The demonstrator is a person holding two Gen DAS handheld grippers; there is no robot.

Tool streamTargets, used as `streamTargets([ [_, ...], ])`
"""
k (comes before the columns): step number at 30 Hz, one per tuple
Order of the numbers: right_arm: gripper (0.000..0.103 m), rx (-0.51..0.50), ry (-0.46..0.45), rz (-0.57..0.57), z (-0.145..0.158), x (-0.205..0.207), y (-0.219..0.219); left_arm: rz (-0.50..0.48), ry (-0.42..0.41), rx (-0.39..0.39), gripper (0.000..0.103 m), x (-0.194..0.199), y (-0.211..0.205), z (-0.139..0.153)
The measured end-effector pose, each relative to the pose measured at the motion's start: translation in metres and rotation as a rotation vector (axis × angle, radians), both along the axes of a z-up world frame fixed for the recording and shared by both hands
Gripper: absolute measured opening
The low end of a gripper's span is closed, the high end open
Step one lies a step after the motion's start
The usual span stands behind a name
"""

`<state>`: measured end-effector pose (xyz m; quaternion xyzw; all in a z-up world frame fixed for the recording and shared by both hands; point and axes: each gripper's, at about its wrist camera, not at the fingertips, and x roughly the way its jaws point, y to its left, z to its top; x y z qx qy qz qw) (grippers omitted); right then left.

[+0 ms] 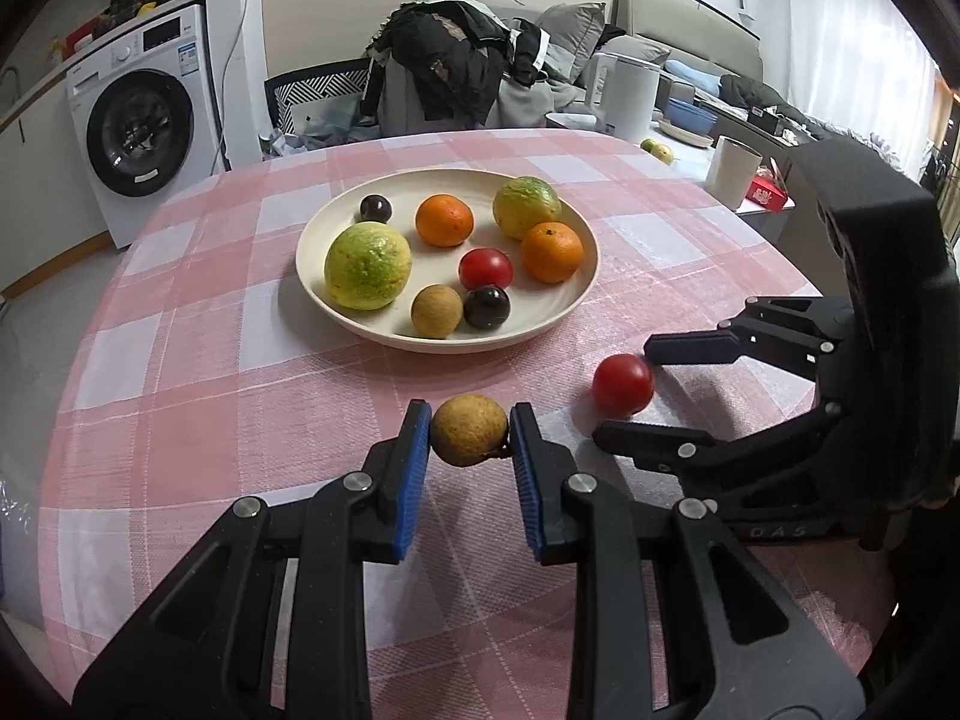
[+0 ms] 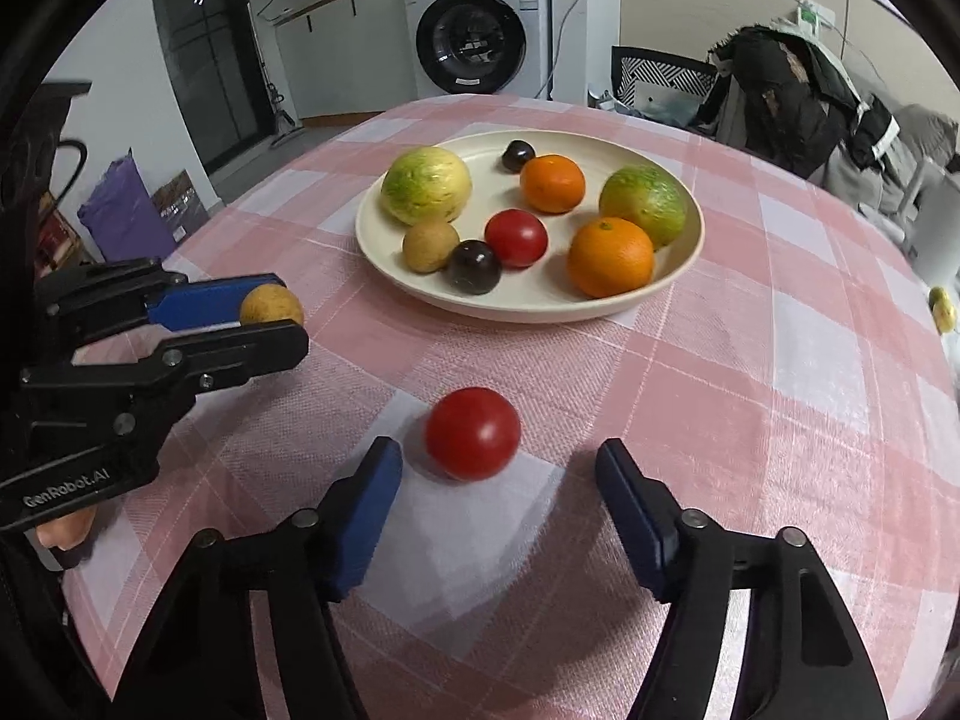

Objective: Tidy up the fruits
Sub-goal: 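Grasp the brown kiwi with the left tool while the right tool grasps the red tomato, then lift the kiwi and tomato and carry both toward the cream plate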

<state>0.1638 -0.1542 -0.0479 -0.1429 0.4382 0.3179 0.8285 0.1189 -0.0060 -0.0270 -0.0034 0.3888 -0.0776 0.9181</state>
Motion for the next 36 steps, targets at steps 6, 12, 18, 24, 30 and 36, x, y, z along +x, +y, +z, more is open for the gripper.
streamTargets([
  [6, 0.052, -0.012, -0.02, 0.024, 0.0, -0.003, 0.007, 0.021, 0.008, -0.011, 0.024, 0.002, 0.007, -0.003],
  [12, 0.035, -0.003, -0.023, 0.024, 0.001, -0.003, 0.008, 0.031, 0.004, -0.017, 0.024, 0.003, 0.01, -0.003],
  [18, 0.032, 0.003, -0.028, 0.033, 0.001, -0.004, 0.009, 0.039, -0.01, -0.021, 0.024, 0.002, 0.012, 0.001],
  [24, 0.032, 0.034, -0.059, 0.031, 0.012, -0.009, 0.005, 0.052, -0.025, -0.027, 0.024, 0.001, 0.016, 0.005],
  [30, 0.032, 0.085, -0.093, 0.006, 0.027, -0.005, -0.004, 0.058, -0.05, -0.04, 0.024, 0.002, 0.018, 0.013],
  [36, 0.032, 0.126, -0.118, -0.019, 0.042, 0.003, -0.008, 0.059, -0.075, -0.045, 0.024, 0.006, 0.017, 0.022],
])
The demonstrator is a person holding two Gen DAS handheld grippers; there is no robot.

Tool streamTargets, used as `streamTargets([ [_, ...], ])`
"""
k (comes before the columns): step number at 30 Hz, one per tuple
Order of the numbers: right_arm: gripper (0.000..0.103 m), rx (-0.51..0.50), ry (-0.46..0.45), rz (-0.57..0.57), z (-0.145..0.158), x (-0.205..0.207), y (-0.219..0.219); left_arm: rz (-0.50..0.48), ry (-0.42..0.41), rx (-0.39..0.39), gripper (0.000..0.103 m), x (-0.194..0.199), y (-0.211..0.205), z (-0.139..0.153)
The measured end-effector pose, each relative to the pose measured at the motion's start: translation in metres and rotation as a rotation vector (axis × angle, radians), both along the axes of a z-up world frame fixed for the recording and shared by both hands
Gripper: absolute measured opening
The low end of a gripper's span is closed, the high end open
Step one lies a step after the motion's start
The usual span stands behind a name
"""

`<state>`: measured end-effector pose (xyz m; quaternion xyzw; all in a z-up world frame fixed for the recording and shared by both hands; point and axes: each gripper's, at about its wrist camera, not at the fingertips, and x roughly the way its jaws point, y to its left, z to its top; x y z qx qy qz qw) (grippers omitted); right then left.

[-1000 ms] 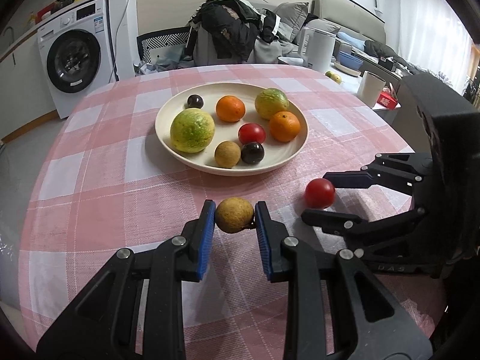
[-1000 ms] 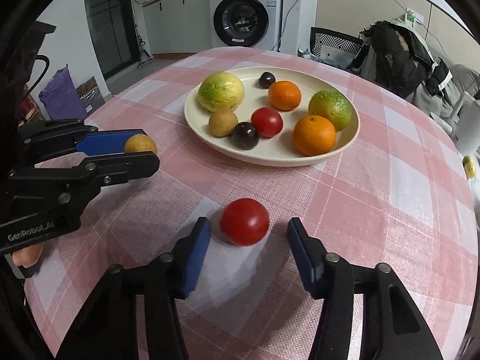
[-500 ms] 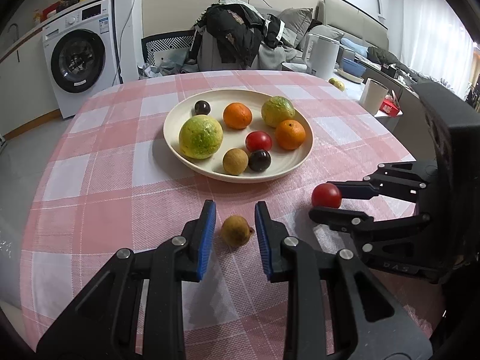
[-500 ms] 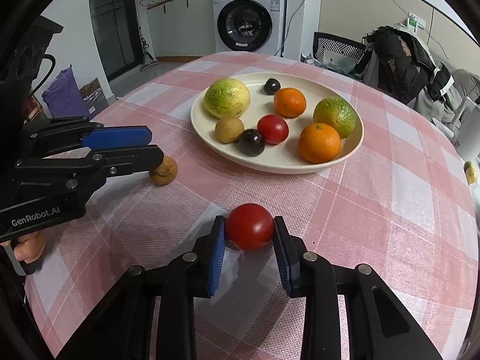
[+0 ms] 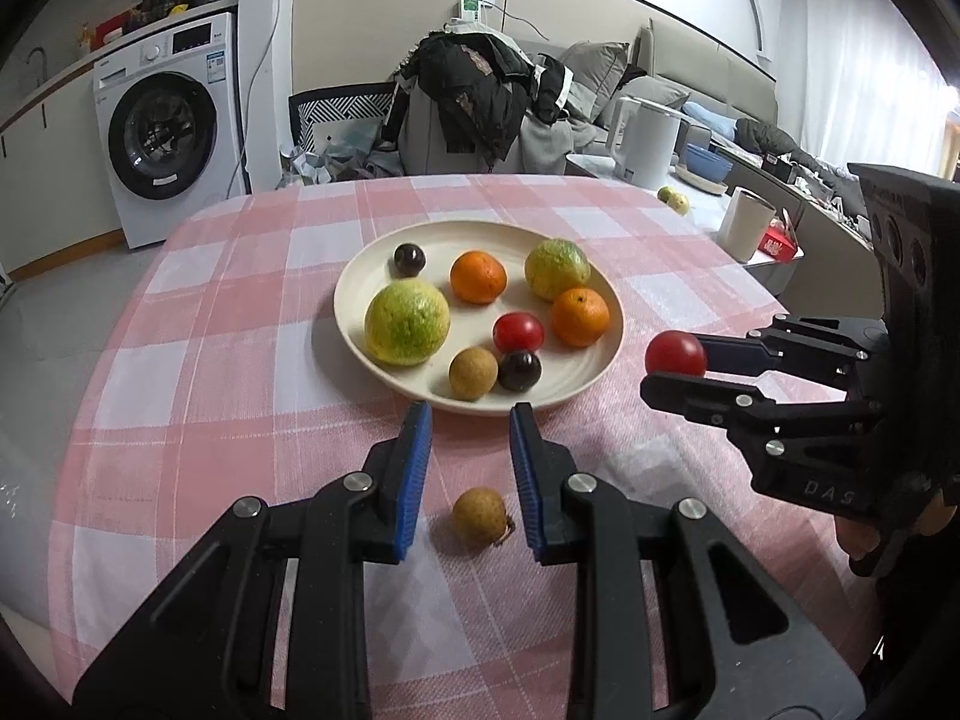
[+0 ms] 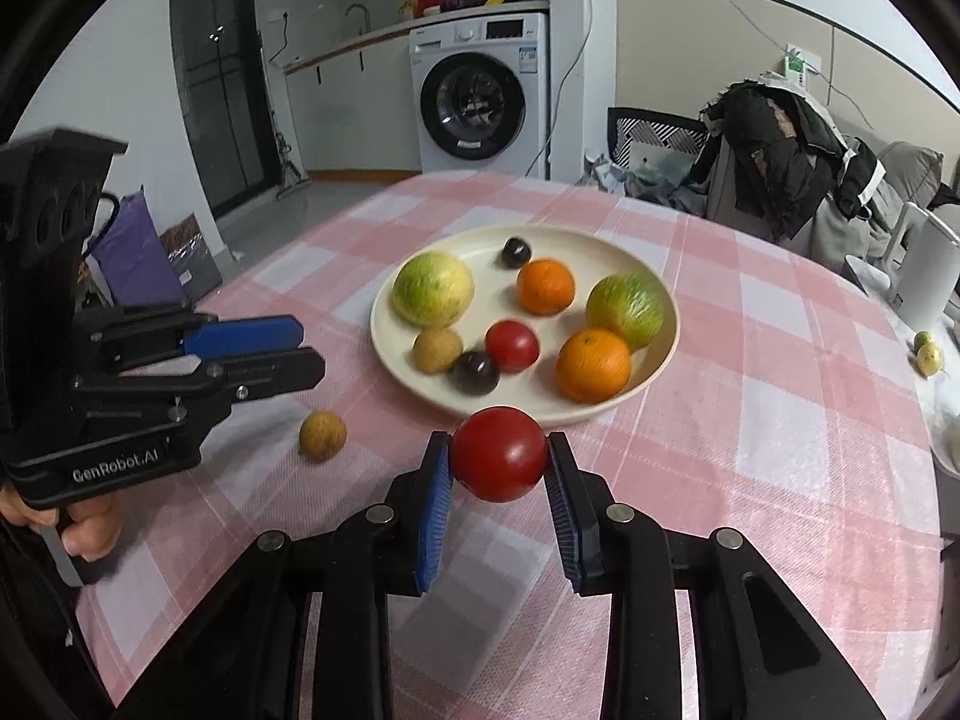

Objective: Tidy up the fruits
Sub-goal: 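Lift the kiwi and tomato and carry both toward the cream plate, then lower the kiwi and tomato onto the plate and open both tools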

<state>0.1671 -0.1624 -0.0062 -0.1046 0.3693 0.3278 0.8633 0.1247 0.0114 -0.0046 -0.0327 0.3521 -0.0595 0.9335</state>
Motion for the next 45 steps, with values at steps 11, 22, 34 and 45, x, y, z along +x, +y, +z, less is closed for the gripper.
streamTargets([
  [11, 0.032, 0.038, 0.015, -0.024, 0.007, 0.022, 0.0, 0.003, -0.015, -0.009, 0.024, 0.023, -0.004, 0.006],
  [22, 0.032, 0.039, 0.031, -0.032, 0.001, 0.025, -0.001, -0.019, 0.034, 0.007, 0.024, 0.015, 0.001, -0.009],
  [34, 0.032, 0.037, 0.042, -0.021, -0.004, 0.023, 0.0, -0.079, 0.183, 0.001, 0.028, 0.01, -0.007, -0.05],
  [45, 0.032, 0.05, 0.05, -0.03, -0.007, 0.028, -0.002, -0.079, 0.078, -0.007, 0.024, 0.025, -0.015, -0.02],
])
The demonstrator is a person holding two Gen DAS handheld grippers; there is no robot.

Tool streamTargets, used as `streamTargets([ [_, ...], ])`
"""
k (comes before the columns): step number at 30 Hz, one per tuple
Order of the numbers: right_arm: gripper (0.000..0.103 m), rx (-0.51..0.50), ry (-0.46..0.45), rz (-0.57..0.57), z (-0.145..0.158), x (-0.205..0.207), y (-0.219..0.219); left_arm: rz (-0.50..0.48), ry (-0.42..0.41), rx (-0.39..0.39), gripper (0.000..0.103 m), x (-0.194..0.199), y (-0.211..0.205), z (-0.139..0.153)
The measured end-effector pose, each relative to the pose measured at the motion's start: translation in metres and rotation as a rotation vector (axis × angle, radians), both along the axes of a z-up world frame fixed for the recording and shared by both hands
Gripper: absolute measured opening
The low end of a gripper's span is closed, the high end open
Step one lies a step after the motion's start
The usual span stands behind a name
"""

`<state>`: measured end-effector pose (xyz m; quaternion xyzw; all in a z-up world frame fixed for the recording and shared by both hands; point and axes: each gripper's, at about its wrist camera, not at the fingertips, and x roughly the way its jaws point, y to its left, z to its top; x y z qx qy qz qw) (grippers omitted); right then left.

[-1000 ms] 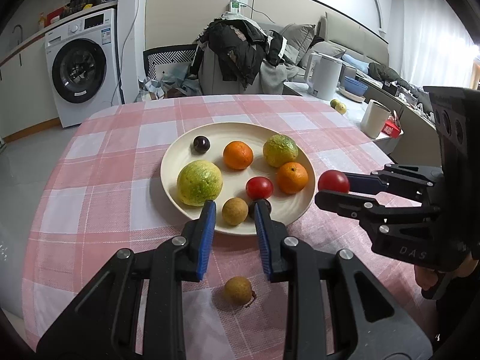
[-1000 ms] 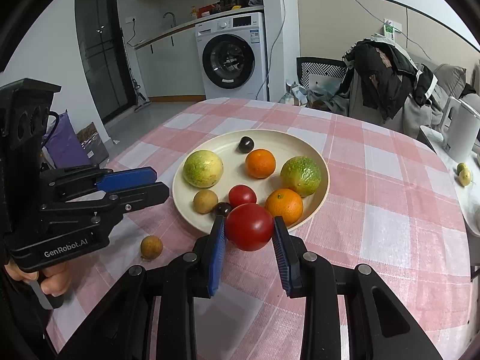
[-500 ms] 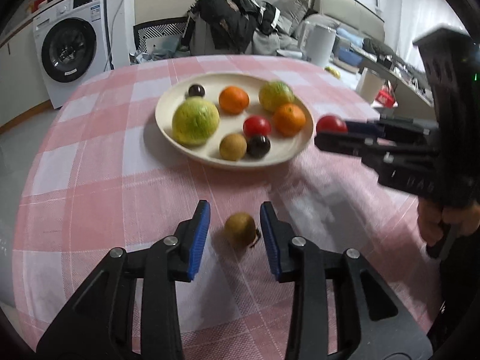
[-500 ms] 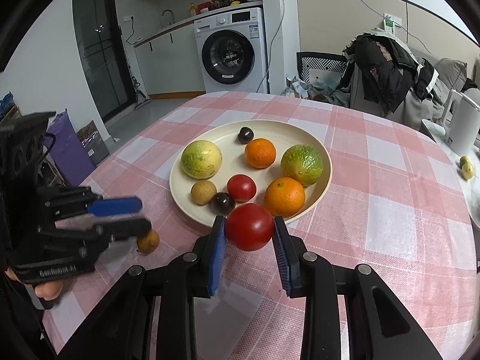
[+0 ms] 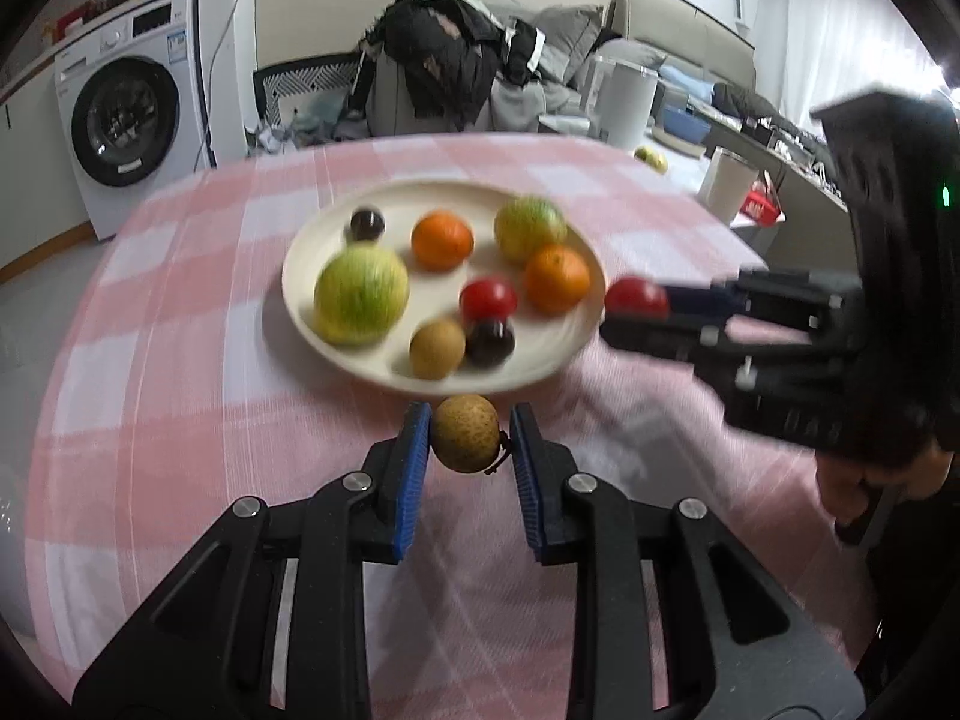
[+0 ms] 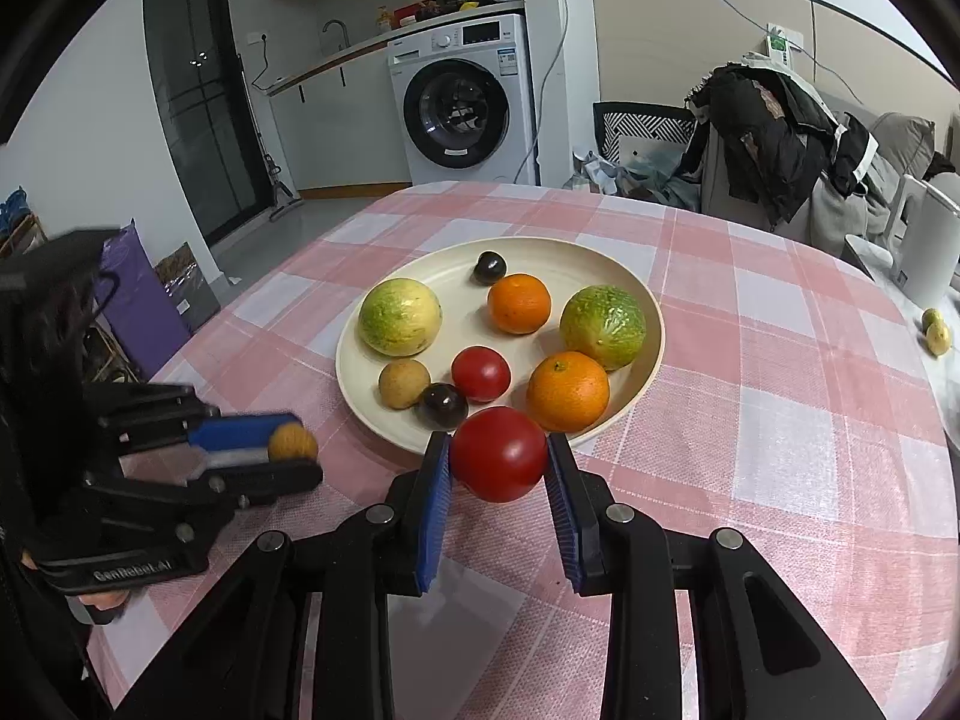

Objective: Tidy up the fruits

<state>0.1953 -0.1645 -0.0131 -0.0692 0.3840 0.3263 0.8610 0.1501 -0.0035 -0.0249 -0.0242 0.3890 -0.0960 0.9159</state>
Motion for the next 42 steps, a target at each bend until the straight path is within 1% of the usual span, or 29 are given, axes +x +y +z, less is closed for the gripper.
streamTargets([
  [3, 0.032, 0.002, 0.005, -0.001, -0.001, 0.002, 0.0, 0.004, -0.012, -0.005, 0.024, 0.013, -0.001, 0.005],
  [6, 0.032, 0.004, 0.005, 0.001, -0.001, 0.003, 0.002, 0.009, -0.022, 0.012, 0.024, 0.025, -0.003, 0.008],
  [12, 0.032, 0.002, 0.016, 0.009, -0.003, 0.01, 0.01, 0.027, -0.026, 0.023, 0.024, 0.046, -0.004, 0.006],
  [22, 0.032, -0.016, 0.015, 0.004, -0.009, 0.017, 0.016, 0.032, -0.039, 0.043, 0.024, 0.061, -0.009, 0.0],
  [24, 0.033, -0.018, 0.017, 0.006, -0.008, 0.017, 0.017, 0.039, -0.031, 0.045, 0.024, 0.062, -0.008, -0.002],
  [27, 0.039, -0.027, 0.007, 0.012, -0.006, 0.014, 0.016, 0.043, -0.033, 0.047, 0.025, 0.06, -0.008, -0.001],
  [29, 0.046, -0.03, -0.003, 0.012, -0.005, 0.012, 0.015, 0.049, -0.024, 0.044, 0.026, 0.059, -0.006, 0.0],
  [30, 0.048, -0.032, -0.008, 0.012, -0.006, 0.01, 0.014, 0.056, -0.021, 0.044, 0.028, 0.058, -0.006, 0.0],
  [31, 0.05, -0.034, -0.014, 0.012, -0.005, 0.008, 0.012, 0.061, -0.022, 0.046, 0.037, 0.057, -0.005, 0.0],
  [32, 0.05, -0.038, -0.019, 0.013, -0.004, 0.006, 0.01, 0.074, -0.031, 0.051, 0.05, 0.054, -0.004, 0.001],
  [33, 0.051, -0.043, -0.026, 0.012, -0.003, 0.004, 0.009, 0.082, -0.042, 0.057, 0.056, 0.051, -0.004, 0.002],
  [34, 0.053, -0.045, -0.031, 0.007, -0.003, 0.002, 0.007, 0.092, -0.061, 0.064, 0.063, 0.047, -0.003, 0.004],
  [35, 0.059, -0.044, -0.034, 0.002, -0.003, 0.001, 0.004, 0.097, -0.071, 0.068, 0.069, 0.044, -0.002, 0.005],
  [36, 0.063, -0.039, -0.037, -0.004, -0.002, 0.0, 0.001, 0.103, -0.08, 0.073, 0.072, 0.041, -0.001, 0.007],
  [37, 0.07, -0.033, -0.04, -0.01, -0.001, -0.001, -0.002, 0.108, -0.085, 0.076, 0.08, 0.038, -0.001, 0.008],
  [38, 0.076, -0.026, -0.043, -0.015, -0.001, -0.003, -0.004, 0.115, -0.095, 0.077, 0.083, 0.033, 0.0, 0.01],
  [39, 0.079, -0.021, -0.047, -0.021, 0.0, -0.005, -0.008, 0.116, -0.103, 0.076, 0.083, 0.029, 0.001, 0.011],
  [41, 0.09, -0.019, -0.06, -0.035, 0.001, -0.008, -0.012, 0.118, -0.116, 0.075, 0.085, 0.022, 0.003, 0.013],
  [42, 0.091, -0.02, -0.069, -0.045, 0.002, -0.011, -0.013, 0.128, -0.122, 0.077, 0.087, 0.017, 0.004, 0.013],
])
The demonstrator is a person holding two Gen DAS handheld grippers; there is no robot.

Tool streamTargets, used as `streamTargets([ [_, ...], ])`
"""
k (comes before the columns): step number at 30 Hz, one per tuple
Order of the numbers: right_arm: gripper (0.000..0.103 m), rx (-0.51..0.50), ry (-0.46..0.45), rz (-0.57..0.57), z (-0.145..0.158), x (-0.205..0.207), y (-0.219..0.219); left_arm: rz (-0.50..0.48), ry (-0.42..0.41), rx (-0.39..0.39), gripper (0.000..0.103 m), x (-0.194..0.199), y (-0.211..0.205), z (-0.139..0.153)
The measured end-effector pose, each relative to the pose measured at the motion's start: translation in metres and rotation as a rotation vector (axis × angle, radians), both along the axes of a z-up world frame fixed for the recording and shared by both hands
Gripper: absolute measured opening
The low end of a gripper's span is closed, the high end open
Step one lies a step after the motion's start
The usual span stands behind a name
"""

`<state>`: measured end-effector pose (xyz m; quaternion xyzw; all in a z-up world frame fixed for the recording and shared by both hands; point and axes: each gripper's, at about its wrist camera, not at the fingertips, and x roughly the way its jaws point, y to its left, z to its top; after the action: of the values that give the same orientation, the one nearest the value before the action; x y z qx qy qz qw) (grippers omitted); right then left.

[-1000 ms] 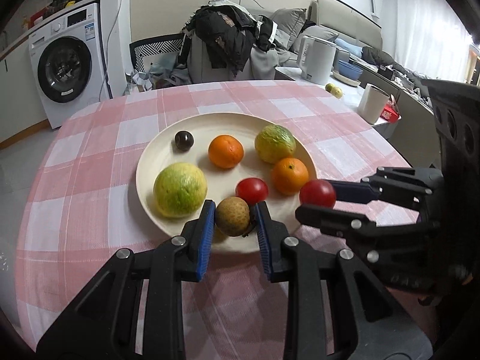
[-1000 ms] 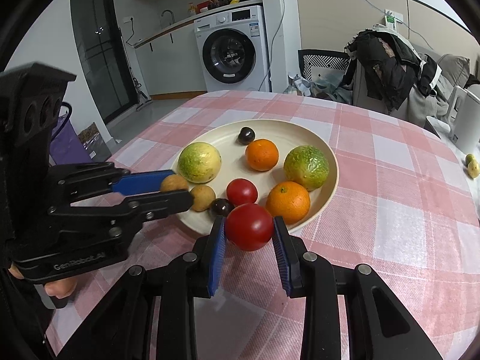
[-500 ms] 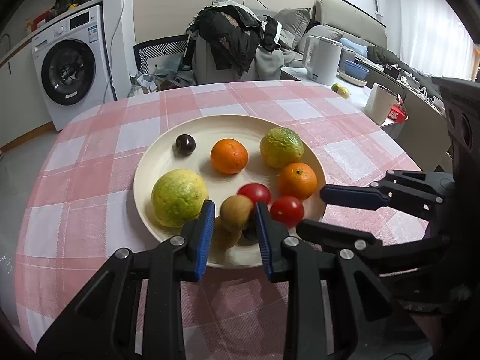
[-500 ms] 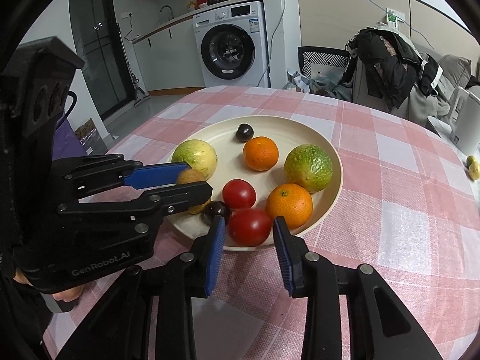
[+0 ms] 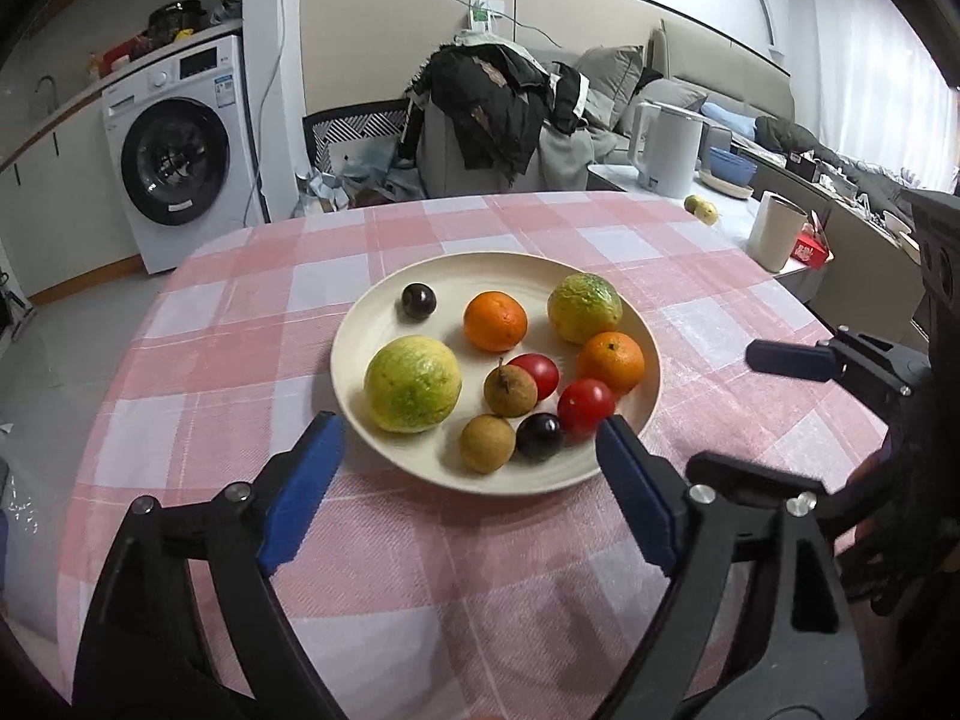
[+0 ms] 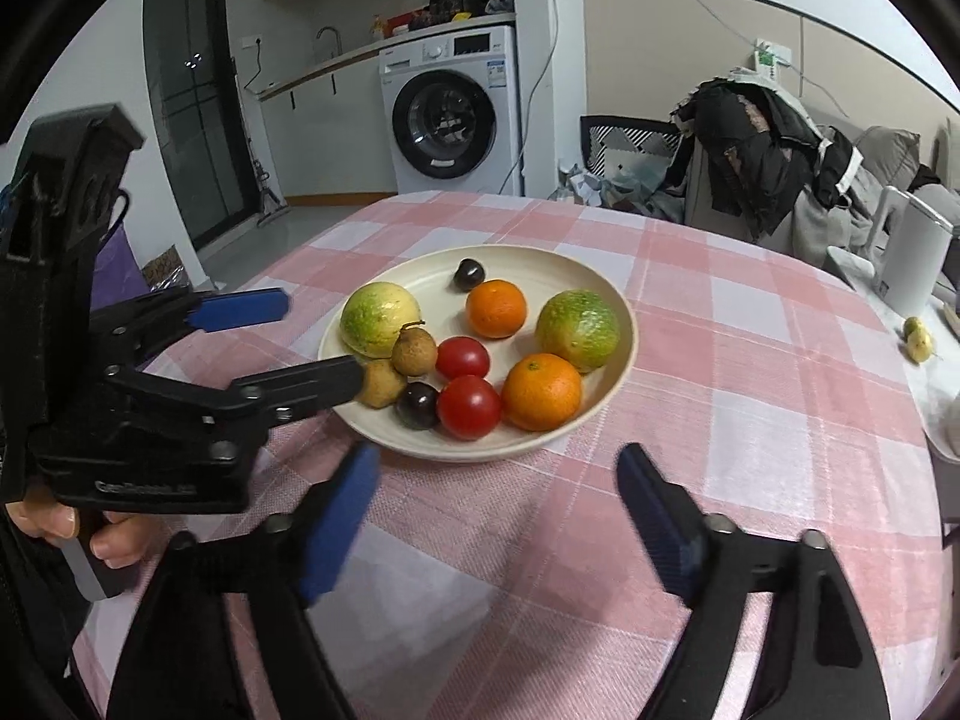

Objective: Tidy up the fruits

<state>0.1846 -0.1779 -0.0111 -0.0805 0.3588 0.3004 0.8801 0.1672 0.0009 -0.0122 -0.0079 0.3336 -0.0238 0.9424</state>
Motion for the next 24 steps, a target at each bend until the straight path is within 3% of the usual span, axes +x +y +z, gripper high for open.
streamTargets([
  [4, 0.102, 0.013, -0.013, -0.034, 0.0, -0.003, -0.008, 0.047, -0.034, -0.011, 0.102, -0.017, 0.006, -0.001],
  [14, 0.103, 0.115, -0.057, -0.025, 0.007, -0.015, -0.02, 0.071, -0.098, -0.006, 0.102, -0.044, 0.01, -0.001],
  [24, 0.103, 0.198, -0.169, -0.016, 0.017, -0.032, -0.029, 0.086, -0.181, -0.018, 0.102, -0.057, 0.013, 0.006],
])
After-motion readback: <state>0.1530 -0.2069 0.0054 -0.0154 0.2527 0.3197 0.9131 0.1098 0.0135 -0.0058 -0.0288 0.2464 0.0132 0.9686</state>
